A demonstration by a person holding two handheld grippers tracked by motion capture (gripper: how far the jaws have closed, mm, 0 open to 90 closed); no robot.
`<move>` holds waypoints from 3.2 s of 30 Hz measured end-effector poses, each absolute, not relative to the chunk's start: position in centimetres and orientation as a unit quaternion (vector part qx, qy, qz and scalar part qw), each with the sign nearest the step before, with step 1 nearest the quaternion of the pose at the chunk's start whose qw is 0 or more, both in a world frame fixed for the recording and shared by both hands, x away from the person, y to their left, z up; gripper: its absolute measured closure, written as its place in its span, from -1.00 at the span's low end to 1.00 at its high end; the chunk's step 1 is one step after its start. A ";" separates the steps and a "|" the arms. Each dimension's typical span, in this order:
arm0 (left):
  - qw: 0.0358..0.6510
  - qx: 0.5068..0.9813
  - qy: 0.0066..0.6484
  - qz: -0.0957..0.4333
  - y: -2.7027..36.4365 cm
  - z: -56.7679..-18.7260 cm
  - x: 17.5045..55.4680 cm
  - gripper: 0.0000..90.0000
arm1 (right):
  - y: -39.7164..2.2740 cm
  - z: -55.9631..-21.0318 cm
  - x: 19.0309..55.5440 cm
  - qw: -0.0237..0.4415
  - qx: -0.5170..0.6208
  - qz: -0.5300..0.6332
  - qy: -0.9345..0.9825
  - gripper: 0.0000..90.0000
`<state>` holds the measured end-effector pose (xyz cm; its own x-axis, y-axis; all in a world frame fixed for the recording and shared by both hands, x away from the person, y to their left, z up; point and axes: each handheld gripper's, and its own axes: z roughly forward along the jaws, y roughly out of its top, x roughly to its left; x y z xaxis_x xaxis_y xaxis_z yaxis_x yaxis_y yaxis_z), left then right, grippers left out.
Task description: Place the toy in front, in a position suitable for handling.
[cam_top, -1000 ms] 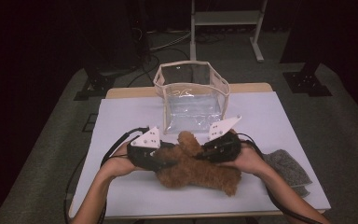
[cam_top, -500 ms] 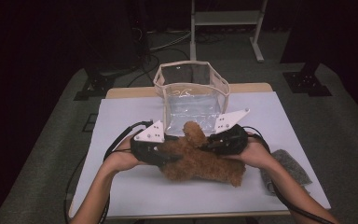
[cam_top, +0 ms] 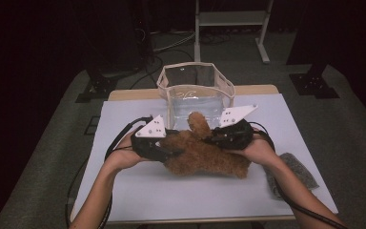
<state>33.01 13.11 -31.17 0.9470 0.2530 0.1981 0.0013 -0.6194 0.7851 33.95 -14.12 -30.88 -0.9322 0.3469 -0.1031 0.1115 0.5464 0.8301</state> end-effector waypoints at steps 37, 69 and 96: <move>0.389 0.916 0.060 0.071 12.7 -36.0 31.3 -0.24 | -17.8 -35.9 32.5 -0.004 0.149 0.433 0.889 -0.08; 0.390 0.915 0.066 0.076 13.2 -35.7 31.0 -0.36 | -19.7 -34.8 31.9 0.004 0.144 0.449 0.882 -0.12; 0.407 0.907 0.080 0.074 14.4 -36.8 30.2 -0.39 | -21.0 -33.0 33.3 0.036 0.141 0.461 0.875 -0.20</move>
